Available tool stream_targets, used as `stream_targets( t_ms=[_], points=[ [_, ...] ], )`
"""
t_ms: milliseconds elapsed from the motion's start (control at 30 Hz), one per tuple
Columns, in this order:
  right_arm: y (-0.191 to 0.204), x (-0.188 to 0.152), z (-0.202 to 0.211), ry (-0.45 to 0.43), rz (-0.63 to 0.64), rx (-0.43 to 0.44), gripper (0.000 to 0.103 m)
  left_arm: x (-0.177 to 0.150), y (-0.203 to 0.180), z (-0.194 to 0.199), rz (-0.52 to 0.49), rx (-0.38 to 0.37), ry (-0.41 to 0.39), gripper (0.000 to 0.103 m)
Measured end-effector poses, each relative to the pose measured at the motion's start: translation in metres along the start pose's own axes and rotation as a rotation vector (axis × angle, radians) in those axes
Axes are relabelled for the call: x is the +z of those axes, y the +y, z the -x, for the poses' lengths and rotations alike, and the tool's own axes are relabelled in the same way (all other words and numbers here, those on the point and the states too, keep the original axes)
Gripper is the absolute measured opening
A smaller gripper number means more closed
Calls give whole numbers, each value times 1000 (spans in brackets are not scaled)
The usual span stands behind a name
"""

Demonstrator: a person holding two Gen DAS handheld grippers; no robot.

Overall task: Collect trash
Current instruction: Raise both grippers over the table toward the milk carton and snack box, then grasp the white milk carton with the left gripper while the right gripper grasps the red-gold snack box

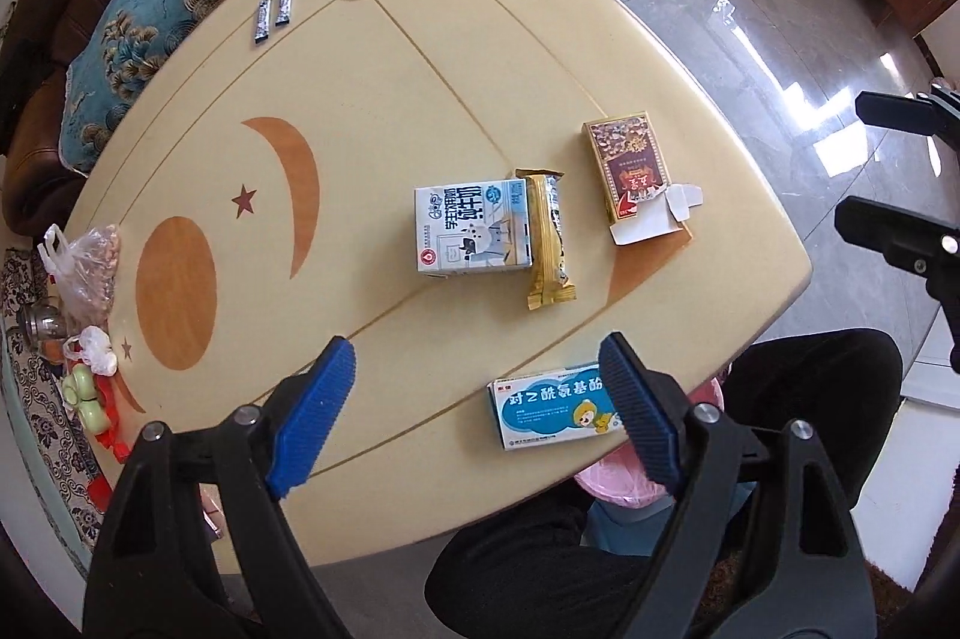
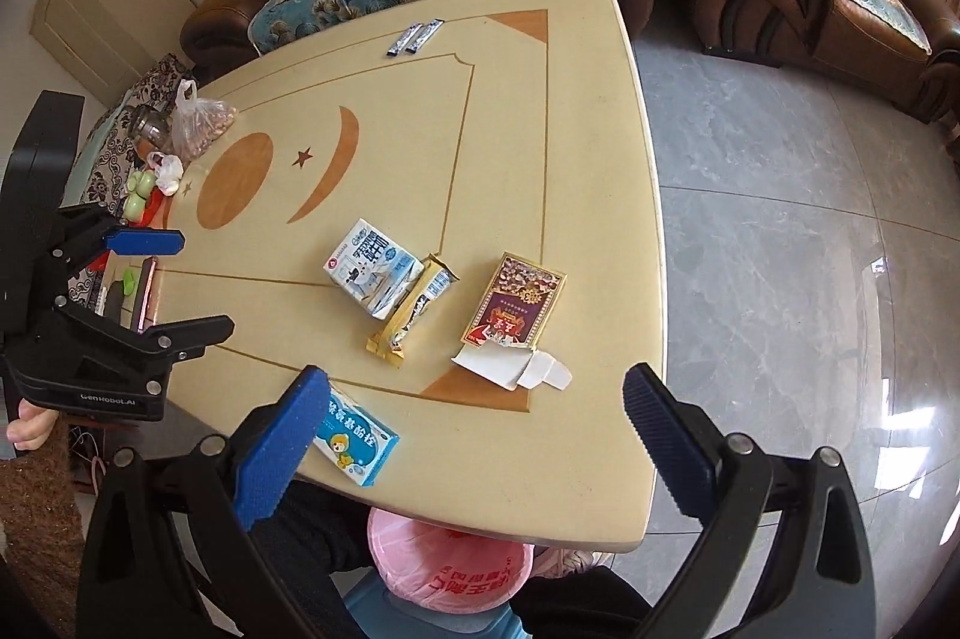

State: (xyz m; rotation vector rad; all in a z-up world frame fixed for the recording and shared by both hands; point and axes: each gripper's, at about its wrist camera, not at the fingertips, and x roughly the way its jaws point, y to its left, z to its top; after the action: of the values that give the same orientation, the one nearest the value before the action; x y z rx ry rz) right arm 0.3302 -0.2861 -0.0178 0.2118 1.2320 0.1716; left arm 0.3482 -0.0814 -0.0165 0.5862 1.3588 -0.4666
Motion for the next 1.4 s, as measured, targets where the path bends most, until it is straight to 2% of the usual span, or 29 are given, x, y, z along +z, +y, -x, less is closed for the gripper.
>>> stream_targets(
  t_ms=[267, 633, 1400],
  points=[
    [-6, 1, -66, 111, 0, -14, 96, 25, -2, -58, -33, -40, 84, 81],
    [-10, 2, -128, 206, 6, -10, 96, 50, 3, -103, -37, -99, 130, 81],
    [-18, 17, -175, 272, 1, -18, 96, 82, 16, -146, -32, -120, 184, 82]
  ],
)
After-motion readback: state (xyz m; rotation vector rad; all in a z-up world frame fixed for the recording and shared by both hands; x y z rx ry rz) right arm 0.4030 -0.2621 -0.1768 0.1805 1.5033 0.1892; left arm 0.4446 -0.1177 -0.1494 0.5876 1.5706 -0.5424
